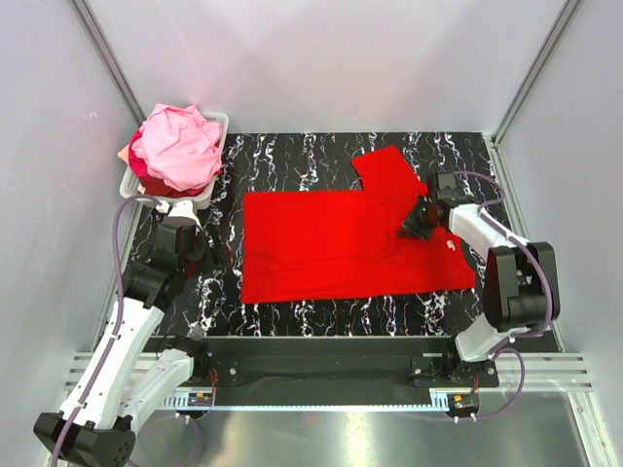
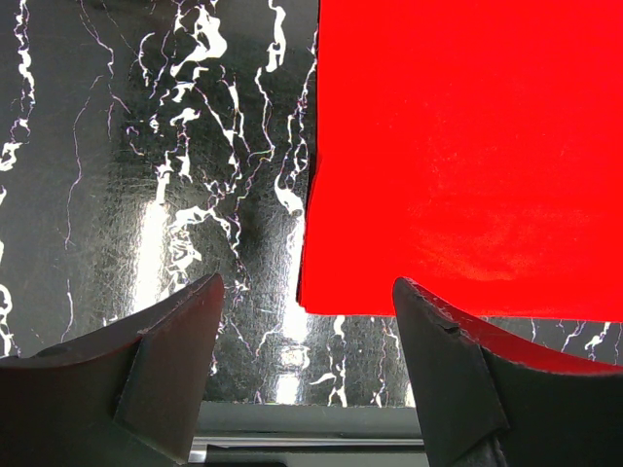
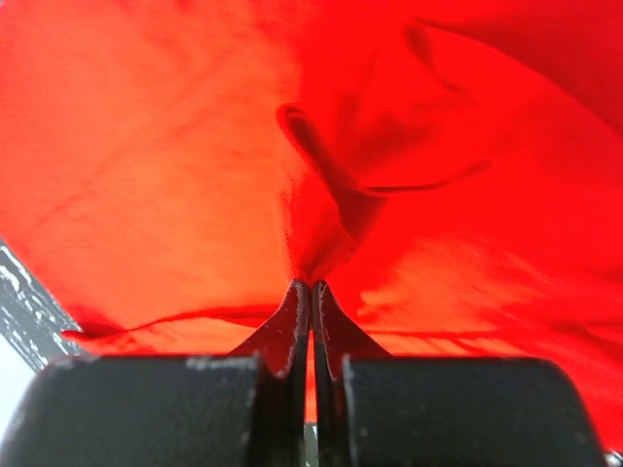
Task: Fold and stack the t-shirts
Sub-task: Fold the tshirt
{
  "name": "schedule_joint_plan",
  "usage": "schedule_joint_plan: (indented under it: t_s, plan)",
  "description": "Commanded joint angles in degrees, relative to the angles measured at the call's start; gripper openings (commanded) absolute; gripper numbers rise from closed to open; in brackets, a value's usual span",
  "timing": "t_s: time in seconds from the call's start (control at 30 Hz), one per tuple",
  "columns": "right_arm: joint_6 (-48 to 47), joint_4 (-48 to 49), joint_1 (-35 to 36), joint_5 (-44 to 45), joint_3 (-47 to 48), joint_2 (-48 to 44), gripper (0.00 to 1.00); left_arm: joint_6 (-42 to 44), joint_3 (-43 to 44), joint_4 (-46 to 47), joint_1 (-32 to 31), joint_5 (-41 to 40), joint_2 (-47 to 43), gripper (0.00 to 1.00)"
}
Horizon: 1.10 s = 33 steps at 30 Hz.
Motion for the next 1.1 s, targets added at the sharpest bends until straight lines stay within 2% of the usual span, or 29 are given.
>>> schedule_joint_plan:
  t_s: [0.0, 0.47, 0.53, 0.57, 0.63, 0.7, 0.9, 1.07]
  plan:
    - [-0.7, -0.2, 2.4, -1.1, 5.5, 3.1, 0.00, 0.8, 0.4, 2.4, -0.1, -1.6, -0.7, 0.76]
    - [-2.7, -2.6, 7.5, 2.2, 21.7, 19.9, 0.00, 0.6, 0.5, 2.1, -0.1, -2.2, -0.3, 0.76]
    - [-4.1, -3.7, 7.8, 2.4, 24.8, 21.9, 0.09, 0.6, 0.5, 2.1, -0.1, -2.3, -0.2, 0.76]
    - [-5.2, -4.3, 8.0, 2.7, 26.8, 22.5, 0.36, 0.5, 0.5, 2.0, -0.1, -2.4, 0.0, 0.76]
    - [-6.6, -5.6, 8.3, 2.6, 28.4, 23.7, 0.55, 0.4, 0.5, 1.9, -0.1, -2.5, 0.0, 0.76]
    - [-8.7, -6.3, 8.3, 2.7, 30.4, 23.5, 0.65, 0.4, 0.6, 1.9, -0.2, -2.6, 0.1, 0.76]
    - [-12.6, -10.3, 7.9, 9.6, 32.2, 18.3, 0.73, 0.2, 0.6, 1.8, -0.2, -3.1, 0.6, 0.76]
    - [-11.5, -11.9, 5.9, 14.3, 27.6, 13.1, 0.72, -0.4, 0.4, 1.6, -0.2, -4.2, 0.7, 0.75]
